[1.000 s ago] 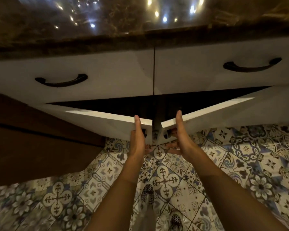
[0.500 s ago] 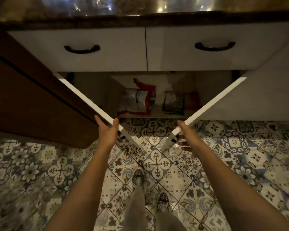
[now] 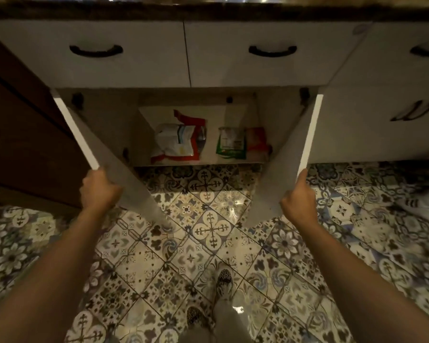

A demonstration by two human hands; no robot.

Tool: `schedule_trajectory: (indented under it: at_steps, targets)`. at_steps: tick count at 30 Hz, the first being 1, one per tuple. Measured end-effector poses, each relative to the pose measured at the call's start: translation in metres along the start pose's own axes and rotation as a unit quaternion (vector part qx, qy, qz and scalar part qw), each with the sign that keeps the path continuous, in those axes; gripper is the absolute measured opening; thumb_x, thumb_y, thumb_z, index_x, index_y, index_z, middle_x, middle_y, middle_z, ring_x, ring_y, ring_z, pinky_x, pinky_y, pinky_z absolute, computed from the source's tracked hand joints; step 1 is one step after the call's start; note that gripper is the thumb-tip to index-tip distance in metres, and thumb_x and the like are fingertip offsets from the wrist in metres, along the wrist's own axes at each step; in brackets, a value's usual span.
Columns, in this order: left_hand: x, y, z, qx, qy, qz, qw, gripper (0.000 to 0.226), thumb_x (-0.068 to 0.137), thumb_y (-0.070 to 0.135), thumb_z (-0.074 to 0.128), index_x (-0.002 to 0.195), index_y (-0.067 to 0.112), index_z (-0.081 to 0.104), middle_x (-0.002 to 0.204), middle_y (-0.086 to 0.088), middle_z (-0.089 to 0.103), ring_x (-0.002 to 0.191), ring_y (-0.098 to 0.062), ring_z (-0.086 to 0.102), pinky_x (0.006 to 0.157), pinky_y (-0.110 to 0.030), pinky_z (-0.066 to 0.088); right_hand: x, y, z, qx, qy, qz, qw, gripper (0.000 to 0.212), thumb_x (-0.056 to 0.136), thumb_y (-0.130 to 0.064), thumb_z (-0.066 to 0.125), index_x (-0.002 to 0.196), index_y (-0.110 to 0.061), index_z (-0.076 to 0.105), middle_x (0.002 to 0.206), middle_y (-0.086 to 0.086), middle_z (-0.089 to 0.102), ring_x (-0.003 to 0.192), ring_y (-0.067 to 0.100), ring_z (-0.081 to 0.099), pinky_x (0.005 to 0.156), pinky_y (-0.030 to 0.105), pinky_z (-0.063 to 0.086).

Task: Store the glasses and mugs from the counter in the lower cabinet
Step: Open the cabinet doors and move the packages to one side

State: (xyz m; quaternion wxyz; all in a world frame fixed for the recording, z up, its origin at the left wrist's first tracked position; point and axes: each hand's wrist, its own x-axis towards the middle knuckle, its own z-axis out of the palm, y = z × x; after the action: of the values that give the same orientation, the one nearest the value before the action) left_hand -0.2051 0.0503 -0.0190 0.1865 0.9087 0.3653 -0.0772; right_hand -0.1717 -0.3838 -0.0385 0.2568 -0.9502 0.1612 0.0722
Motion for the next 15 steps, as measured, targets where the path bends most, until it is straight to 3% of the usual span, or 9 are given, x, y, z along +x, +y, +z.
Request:
schedule_trajectory:
  at_steps: [5, 7, 12, 15]
  targets:
    - [-0.012, -0.076, -0.026, 0.111, 0.014, 0.012, 0.994, 0.053, 0.085, 0.006, 0.073, 0.135, 0.003, 0.058, 0.126, -0.024, 0.059, 0.112, -0.046, 0.058, 0.092, -0.056, 0.05, -0.005, 0.035, -0.015, -0.053, 0.012, 0.019, 0.998, 0.077, 0.086, -0.001, 0.07, 0.147, -0.016, 0.025, 0.114, 0.026, 0.059, 0.099, 0.043, 0.062, 0.082, 0.055, 0.059]
    - [-0.012, -0.1, -0.033, 0.136, 0.017, 0.015, 0.99, 0.047, 0.084, 0.003, 0.071, 0.129, 0.0, 0.061, 0.123, -0.025, 0.056, 0.107, -0.046, 0.059, 0.088, -0.054, 0.051, -0.005, 0.044, -0.019, -0.067, 0.033, 0.026, 0.997, 0.068, 0.087, 0.001, 0.069, 0.141, -0.013, 0.029, 0.112, 0.029, 0.06, 0.096, 0.046, 0.062, 0.079, 0.057, 0.059]
    - [-0.011, -0.107, -0.034, 0.151, 0.006, 0.049, 0.987, 0.042, 0.084, 0.002, 0.068, 0.125, 0.001, 0.063, 0.123, -0.024, 0.055, 0.107, -0.047, 0.059, 0.091, -0.052, 0.051, -0.003, 0.064, -0.03, -0.104, 0.037, 0.016, 0.994, 0.054, 0.087, 0.002, 0.062, 0.134, -0.001, 0.035, 0.101, 0.035, 0.058, 0.089, 0.051, 0.06, 0.067, 0.045, 0.045]
    - [-0.013, -0.097, -0.028, 0.164, -0.009, 0.053, 0.985, 0.036, 0.087, 0.005, 0.065, 0.122, 0.004, 0.062, 0.122, -0.022, 0.051, 0.104, -0.046, 0.058, 0.09, -0.053, 0.052, -0.008, 0.068, -0.033, -0.096, 0.031, 0.015, 0.995, 0.051, 0.083, 0.001, 0.066, 0.125, -0.005, 0.037, 0.102, 0.035, 0.06, 0.087, 0.05, 0.061, 0.072, 0.053, 0.054]
